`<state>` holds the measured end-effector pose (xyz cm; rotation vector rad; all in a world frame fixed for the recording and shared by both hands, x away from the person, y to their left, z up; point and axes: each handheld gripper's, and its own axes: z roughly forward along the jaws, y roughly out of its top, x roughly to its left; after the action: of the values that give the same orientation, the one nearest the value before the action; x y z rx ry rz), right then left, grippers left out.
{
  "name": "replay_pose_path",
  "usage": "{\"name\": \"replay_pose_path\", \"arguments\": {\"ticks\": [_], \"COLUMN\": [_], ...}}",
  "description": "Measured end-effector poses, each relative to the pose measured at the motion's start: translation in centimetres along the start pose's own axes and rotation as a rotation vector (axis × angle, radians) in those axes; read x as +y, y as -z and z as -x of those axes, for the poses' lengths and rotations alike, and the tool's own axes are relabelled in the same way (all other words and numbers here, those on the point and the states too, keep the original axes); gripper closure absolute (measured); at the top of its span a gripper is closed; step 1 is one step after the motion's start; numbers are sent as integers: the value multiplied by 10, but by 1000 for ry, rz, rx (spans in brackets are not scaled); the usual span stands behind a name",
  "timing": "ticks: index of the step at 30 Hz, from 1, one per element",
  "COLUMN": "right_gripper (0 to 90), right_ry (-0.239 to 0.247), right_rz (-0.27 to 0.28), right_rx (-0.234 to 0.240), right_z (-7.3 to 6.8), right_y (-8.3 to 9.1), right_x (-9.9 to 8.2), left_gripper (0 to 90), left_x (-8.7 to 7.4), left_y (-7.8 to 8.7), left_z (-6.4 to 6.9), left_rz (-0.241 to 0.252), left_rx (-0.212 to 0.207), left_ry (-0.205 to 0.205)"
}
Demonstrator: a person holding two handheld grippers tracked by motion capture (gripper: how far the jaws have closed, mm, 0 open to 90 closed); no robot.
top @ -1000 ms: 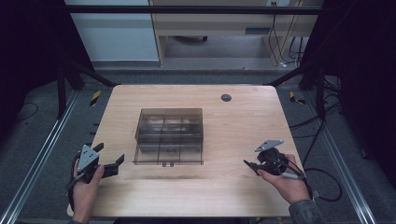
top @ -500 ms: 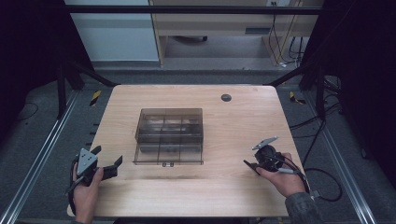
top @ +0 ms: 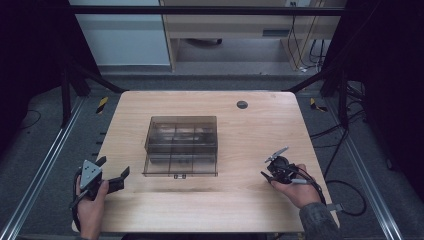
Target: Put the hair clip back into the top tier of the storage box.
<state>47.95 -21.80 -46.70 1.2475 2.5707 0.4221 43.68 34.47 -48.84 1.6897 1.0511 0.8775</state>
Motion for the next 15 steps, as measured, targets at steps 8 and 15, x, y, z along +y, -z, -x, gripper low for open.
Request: {"name": "replay_pose_path", "arguments": {"ticks": [8, 15], "right_gripper": [800, 800], "right_ry": [11, 21], "right_rz": [17, 64], "right_rx": [14, 16], "right_z": [-3, -7], "right_y": [7, 21], "right_x": [2, 7], "left_gripper": [61, 61], "left_x": [-1, -2], "left_y": [2, 1], "left_z": [-3, -4], "left_rz": [3, 4], "left_rx": [16, 21], "left_ry": [4, 13]}}
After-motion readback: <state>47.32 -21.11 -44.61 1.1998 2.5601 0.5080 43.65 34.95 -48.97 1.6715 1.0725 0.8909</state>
